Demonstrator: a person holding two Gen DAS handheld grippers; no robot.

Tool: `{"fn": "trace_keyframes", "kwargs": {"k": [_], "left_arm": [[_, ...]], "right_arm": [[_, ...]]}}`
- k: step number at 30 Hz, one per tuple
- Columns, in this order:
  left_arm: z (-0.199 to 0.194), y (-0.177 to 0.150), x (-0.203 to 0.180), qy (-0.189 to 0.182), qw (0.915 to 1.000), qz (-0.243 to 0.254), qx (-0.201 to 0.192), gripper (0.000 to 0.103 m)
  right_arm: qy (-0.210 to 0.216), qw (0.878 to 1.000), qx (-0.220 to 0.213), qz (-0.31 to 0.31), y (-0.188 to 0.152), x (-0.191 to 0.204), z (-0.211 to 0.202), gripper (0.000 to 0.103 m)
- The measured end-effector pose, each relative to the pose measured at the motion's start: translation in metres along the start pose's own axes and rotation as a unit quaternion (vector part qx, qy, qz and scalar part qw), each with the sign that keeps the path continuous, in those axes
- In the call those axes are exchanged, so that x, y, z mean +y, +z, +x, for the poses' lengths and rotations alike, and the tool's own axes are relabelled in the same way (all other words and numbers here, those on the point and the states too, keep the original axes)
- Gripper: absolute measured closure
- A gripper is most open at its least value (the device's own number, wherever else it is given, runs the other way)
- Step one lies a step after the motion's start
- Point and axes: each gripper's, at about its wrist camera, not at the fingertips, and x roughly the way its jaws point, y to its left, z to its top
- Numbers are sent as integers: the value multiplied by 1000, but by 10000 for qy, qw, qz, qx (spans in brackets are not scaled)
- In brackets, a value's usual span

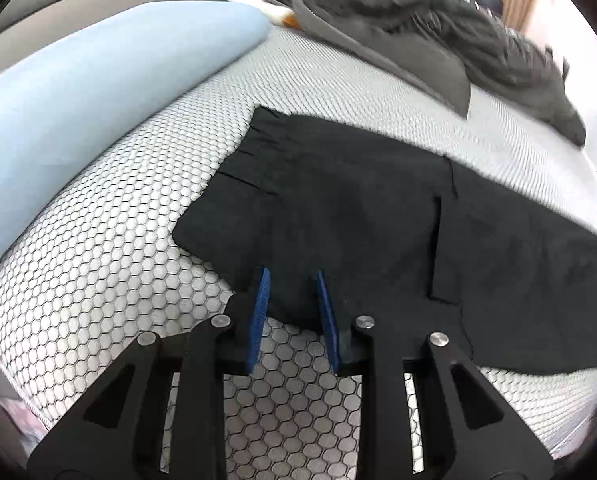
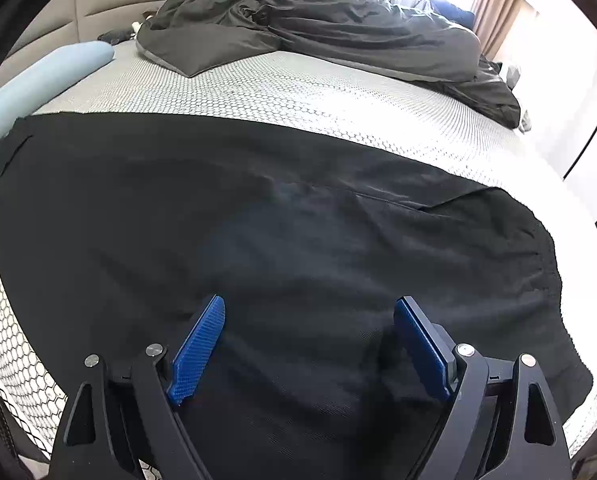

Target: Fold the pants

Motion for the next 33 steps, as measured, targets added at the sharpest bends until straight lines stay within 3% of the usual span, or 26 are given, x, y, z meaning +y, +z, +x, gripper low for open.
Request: {"fn": "trace_keyframes", "kwargs": {"k": [2, 4, 8, 12, 13, 15, 17, 19, 20, 23, 26, 27, 30, 33], "left_arm": [[-3, 2, -5, -361, 9993, -5, 10, 79], [10, 7, -26, -437, 9987, 216, 159, 79], [44, 18, -59, 13, 9963, 693, 518, 79], [41, 28, -20, 346, 9983, -268, 386, 80], [36, 28, -10, 167, 9973, -636, 330, 80], [26, 27, -7, -57, 9962, -822, 268, 79], [18, 26, -23, -204, 9983, -482, 269, 77], [23, 28, -45, -382, 9988, -113, 293, 68], [27, 28, -56, -360, 9986, 72, 379, 61], [50, 30, -76, 50, 9970, 405, 655, 60], [51, 38, -57, 425, 9979, -39, 480, 61], [48, 39, -46, 534, 9976, -294, 328, 66], [40, 40, -35, 279, 9975, -641, 120, 71], [40, 48, -60, -54, 9999, -140, 71, 70]], "right_arm": [[4, 10000, -12, 5, -2, -6, 6, 15], [20, 10000, -44, -12, -2, -16, 19, 15], [112, 9998, -119, -67, 2, -15, 25, 15], [86, 9998, -105, -112, -1, -19, 29, 15], [88, 9999, -105, -94, -2, -21, 29, 15], [87, 9999, -97, -57, -4, -26, 30, 15], [79, 9999, -100, -27, -2, -34, 33, 15], [115, 9999, -105, -12, -1, -37, 35, 15], [138, 9998, -117, -18, -1, -37, 34, 15], [192, 9997, -119, -33, 8, -37, 43, 15], [165, 9999, -47, -6, 13, -41, 53, 15], [130, 9999, -22, 16, 16, -48, 61, 15], [122, 9998, 40, 177, 18, -60, 69, 15], [137, 9996, 8, 237, 22, -66, 71, 15]]}}
